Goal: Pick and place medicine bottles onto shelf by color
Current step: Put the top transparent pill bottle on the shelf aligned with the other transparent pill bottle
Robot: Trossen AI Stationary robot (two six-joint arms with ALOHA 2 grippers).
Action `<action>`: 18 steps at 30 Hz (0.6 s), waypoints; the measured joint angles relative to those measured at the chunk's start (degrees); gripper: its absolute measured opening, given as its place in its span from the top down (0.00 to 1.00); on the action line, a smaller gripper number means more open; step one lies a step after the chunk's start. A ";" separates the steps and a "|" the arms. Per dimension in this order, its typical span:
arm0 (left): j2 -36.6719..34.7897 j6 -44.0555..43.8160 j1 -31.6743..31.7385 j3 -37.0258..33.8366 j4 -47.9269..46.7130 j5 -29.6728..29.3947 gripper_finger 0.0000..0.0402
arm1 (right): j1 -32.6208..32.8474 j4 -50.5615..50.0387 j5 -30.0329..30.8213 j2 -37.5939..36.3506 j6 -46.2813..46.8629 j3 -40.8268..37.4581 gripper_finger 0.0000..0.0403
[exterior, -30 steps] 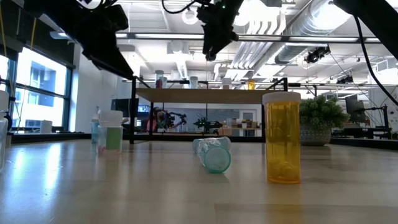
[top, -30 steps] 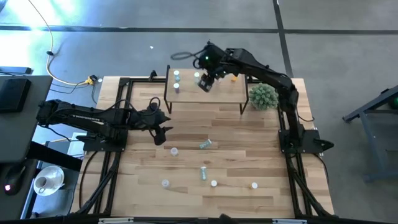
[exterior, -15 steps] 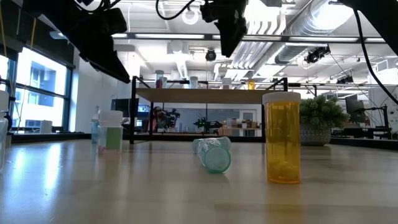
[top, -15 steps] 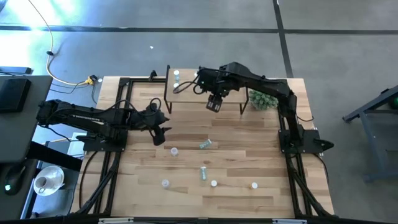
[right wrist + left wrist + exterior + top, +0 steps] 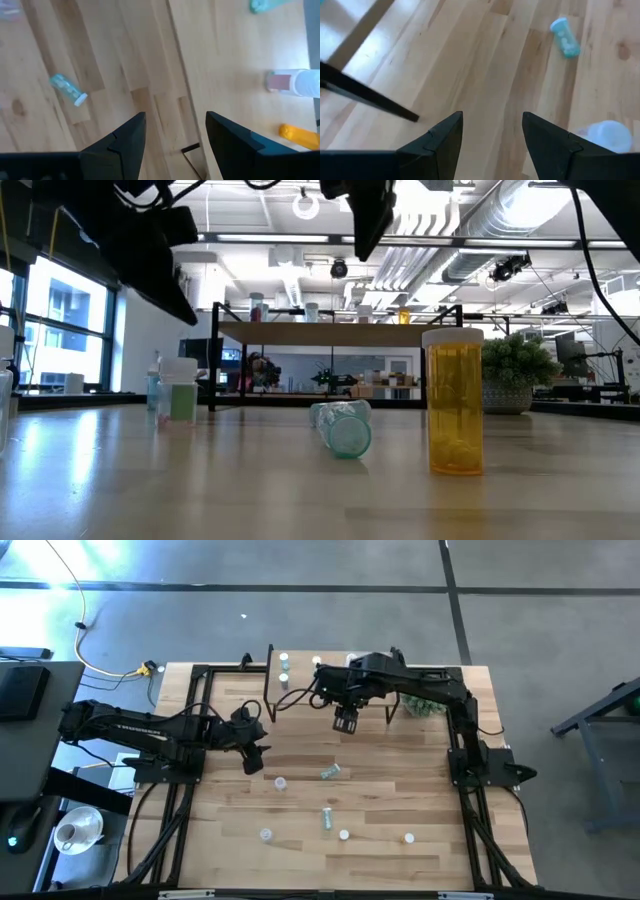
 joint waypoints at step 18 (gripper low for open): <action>-12.47 -7.64 -0.09 -11.77 1.54 -4.83 0.51 | 5.15 0.00 1.80 0.04 0.03 0.00 0.51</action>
